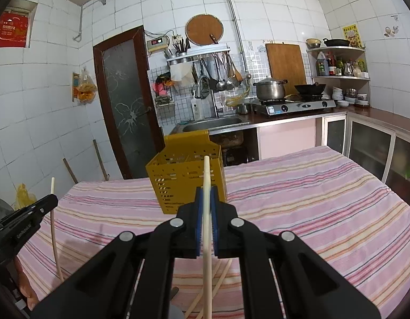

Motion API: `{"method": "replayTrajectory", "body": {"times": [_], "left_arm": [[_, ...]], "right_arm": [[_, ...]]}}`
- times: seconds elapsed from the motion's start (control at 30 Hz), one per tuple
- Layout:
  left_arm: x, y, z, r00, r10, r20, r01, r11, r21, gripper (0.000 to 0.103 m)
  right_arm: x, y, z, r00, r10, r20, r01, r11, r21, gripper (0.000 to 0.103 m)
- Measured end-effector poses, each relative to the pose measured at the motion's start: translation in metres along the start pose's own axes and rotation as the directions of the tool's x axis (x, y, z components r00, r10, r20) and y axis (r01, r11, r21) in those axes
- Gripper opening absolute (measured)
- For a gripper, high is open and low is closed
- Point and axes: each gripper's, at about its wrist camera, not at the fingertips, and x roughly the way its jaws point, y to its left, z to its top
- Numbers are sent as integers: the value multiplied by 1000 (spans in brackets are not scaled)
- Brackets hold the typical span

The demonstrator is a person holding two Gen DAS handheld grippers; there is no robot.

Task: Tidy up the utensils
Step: 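Lift both held chopsticks and carry them toward the yellow holder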

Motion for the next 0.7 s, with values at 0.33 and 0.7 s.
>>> {"method": "replayTrajectory", "body": {"times": [0.33, 0.7], "left_arm": [[-3, 1, 9, 999, -37, 24, 37, 999, -21, 4], [7, -7, 24, 995, -72, 68, 74, 997, -24, 4]], "right_arm": [[1, -9, 8, 999, 34, 20, -34, 999, 37, 6], [7, -10, 19, 998, 23, 66, -24, 1000, 15, 6]]}}
